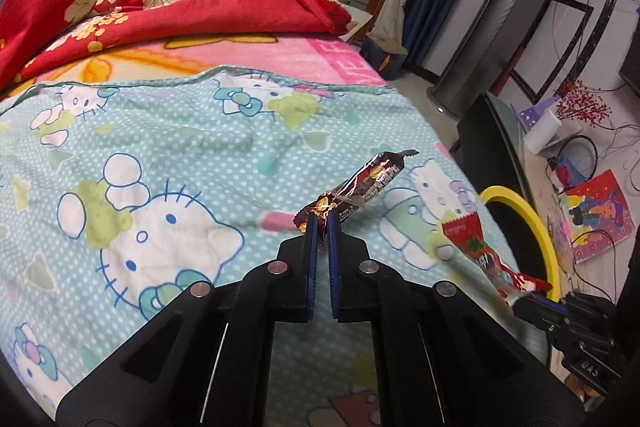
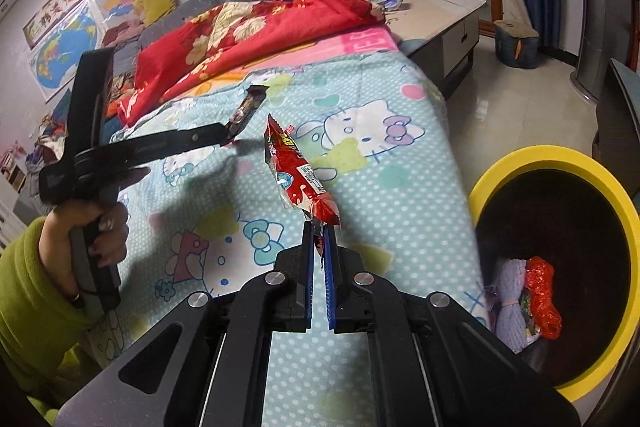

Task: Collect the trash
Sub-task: 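Carry both chocolate wrappers over the yellow bin with both tools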

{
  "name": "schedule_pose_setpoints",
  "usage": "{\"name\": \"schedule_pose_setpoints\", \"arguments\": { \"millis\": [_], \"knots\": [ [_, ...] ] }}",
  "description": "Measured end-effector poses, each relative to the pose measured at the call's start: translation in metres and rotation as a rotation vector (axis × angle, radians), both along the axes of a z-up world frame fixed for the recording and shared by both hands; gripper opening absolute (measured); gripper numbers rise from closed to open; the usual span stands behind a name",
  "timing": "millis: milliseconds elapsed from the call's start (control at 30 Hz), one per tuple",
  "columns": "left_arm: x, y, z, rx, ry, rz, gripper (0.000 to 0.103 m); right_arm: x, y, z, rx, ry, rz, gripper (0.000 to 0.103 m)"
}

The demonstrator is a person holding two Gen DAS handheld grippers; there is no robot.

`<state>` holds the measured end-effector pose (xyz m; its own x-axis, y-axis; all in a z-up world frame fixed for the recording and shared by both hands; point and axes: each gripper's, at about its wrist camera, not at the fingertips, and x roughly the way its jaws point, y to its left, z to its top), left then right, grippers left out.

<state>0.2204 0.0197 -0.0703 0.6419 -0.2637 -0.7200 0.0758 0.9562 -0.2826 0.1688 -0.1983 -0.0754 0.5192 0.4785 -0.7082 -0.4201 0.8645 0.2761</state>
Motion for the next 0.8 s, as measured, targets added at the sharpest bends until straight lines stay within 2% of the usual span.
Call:
{"name": "schedule_pose_setpoints", "arguments": {
  "millis": [367,800],
  "knots": [
    [-0.022,-0.015,0.019,-0.039,-0.042,-0.042,0.002,-0.006,-0.012,0.017,0.011,-0.048,-0.028,0.005],
    [-0.040,-0.036,0.032,-0.039,-0.077,-0.088,0.002,-0.013,-0.029,0.034,0.005,-0.098,-0.082,0.005]
  ]
}}
